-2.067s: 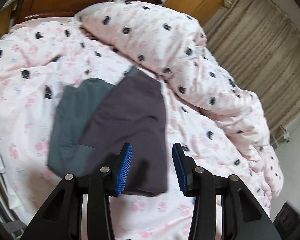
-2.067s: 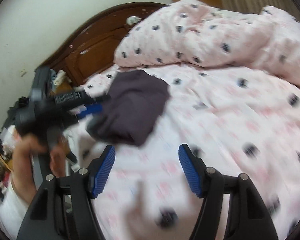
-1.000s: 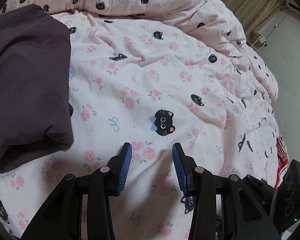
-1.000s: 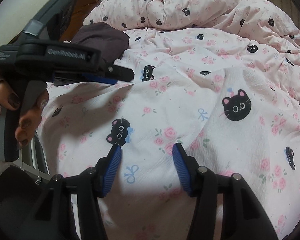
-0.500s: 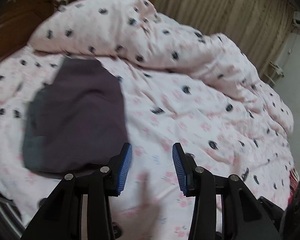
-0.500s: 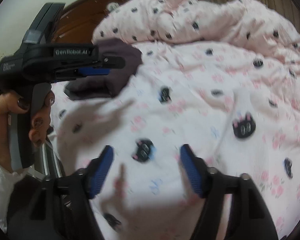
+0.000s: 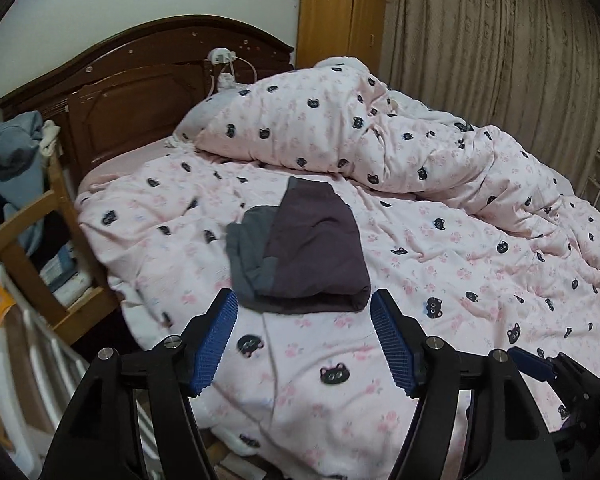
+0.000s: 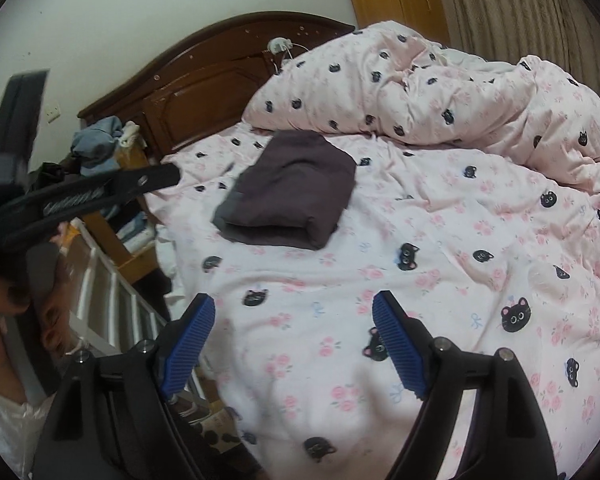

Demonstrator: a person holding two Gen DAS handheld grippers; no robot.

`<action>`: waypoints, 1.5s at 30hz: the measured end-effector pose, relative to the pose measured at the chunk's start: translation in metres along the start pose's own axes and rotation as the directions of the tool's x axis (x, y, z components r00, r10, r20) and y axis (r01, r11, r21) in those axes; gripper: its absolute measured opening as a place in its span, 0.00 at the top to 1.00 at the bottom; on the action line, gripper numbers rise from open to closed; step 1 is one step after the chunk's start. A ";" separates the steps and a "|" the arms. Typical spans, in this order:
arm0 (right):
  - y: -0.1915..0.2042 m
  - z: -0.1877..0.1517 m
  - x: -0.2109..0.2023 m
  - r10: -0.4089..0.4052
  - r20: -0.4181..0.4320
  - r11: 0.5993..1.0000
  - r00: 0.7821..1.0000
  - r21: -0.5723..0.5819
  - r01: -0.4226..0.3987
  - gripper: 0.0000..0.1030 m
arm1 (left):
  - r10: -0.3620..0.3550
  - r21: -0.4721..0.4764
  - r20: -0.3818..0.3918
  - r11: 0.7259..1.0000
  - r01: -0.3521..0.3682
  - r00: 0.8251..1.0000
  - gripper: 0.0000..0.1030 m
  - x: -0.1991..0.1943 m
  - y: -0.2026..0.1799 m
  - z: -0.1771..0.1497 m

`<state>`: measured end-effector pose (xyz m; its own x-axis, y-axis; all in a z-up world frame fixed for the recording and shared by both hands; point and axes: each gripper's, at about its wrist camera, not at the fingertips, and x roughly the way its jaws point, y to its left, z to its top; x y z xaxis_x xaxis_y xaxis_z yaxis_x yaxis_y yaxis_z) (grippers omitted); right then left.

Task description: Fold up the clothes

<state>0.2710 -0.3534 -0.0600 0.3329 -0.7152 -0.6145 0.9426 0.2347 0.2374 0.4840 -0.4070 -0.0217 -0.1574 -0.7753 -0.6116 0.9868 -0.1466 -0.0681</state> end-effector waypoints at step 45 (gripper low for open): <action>0.043 0.001 -0.088 0.005 0.097 0.999 0.995 -0.049 0.000 0.12 | 0.103 0.054 0.089 0.993 -0.109 0.991 0.22 -0.092 -0.010 -0.037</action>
<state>0.2826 -0.2805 0.0049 0.3336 -0.7744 -0.5376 0.9426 0.2668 0.2006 0.4898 -0.3113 0.0065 -0.0571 -0.8377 -0.5431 0.9947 -0.0945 0.0412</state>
